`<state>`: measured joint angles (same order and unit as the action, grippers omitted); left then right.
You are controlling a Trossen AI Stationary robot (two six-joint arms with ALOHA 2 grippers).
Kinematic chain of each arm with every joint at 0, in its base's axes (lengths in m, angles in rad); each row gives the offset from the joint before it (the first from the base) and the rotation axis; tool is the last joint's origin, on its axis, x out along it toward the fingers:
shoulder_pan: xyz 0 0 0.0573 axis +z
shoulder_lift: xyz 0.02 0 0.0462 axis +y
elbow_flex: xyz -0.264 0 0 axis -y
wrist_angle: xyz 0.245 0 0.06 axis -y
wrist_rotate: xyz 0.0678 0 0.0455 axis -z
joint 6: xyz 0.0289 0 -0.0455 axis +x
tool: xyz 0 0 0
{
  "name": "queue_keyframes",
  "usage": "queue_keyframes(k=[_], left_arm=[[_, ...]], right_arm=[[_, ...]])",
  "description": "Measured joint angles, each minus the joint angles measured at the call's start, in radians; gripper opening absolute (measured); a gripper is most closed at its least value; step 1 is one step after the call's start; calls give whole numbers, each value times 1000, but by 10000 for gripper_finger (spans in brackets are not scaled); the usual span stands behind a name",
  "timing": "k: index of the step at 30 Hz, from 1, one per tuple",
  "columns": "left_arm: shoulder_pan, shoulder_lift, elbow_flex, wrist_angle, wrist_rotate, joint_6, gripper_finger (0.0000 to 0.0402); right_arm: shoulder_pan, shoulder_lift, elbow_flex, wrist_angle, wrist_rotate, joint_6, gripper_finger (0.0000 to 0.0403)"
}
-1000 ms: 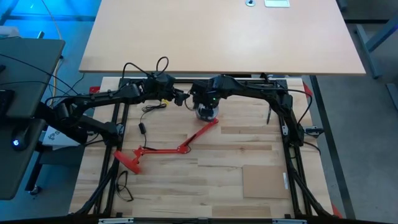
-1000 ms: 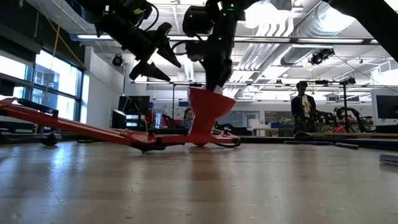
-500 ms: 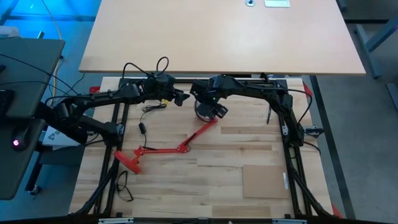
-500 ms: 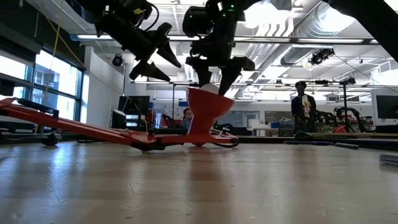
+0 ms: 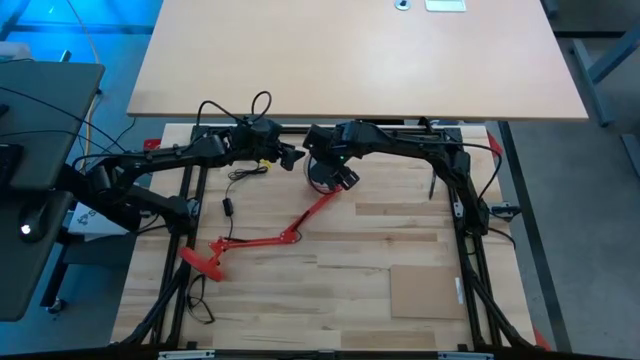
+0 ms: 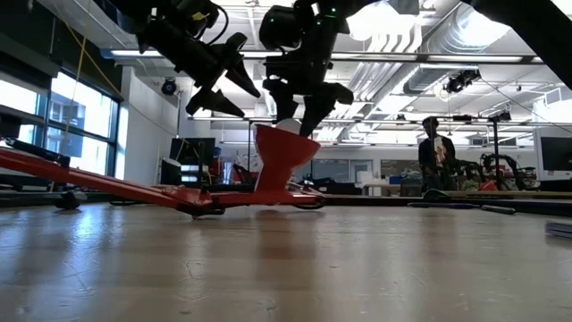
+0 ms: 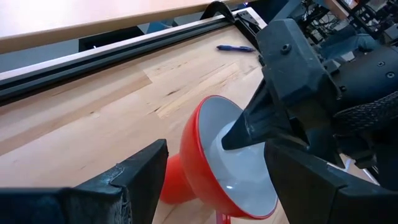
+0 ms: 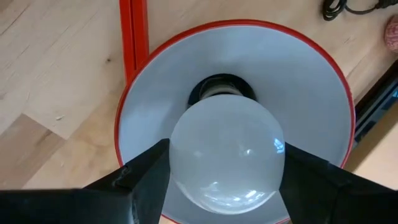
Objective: Screw lightbulb
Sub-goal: Remove the lightbulb from the desk lamp
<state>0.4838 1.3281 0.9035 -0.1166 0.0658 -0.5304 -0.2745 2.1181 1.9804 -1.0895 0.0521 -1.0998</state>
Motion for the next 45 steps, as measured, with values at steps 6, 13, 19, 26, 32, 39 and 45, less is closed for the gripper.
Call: queue_keyframes(k=[6, 13, 19, 26, 32, 39, 45], left_arm=[[0, 0, 0, 0, -2, 1, 261], [0, 0, 0, 0, -3, 1, 261], [0, 0, 0, 0, 0, 1, 261], [0, 0, 0, 0, 2, 1, 261], [0, 0, 0, 0, 2, 1, 261], [0, 0, 0, 1, 2, 1, 261], [0, 0, 0, 1, 2, 3, 261]], right_arm=[[0, 0, 0, 6, -1, 0, 250], [0, 0, 0, 28, 1, 0, 250], [0, 0, 0, 27, 0, -1, 250], [0, 0, 0, 16, -6, 22, 250], [0, 0, 0, 16, -8, 11, 250], [0, 0, 0, -17, -8, -93, 252], [1, 0, 0, -22, 5, -110, 303]])
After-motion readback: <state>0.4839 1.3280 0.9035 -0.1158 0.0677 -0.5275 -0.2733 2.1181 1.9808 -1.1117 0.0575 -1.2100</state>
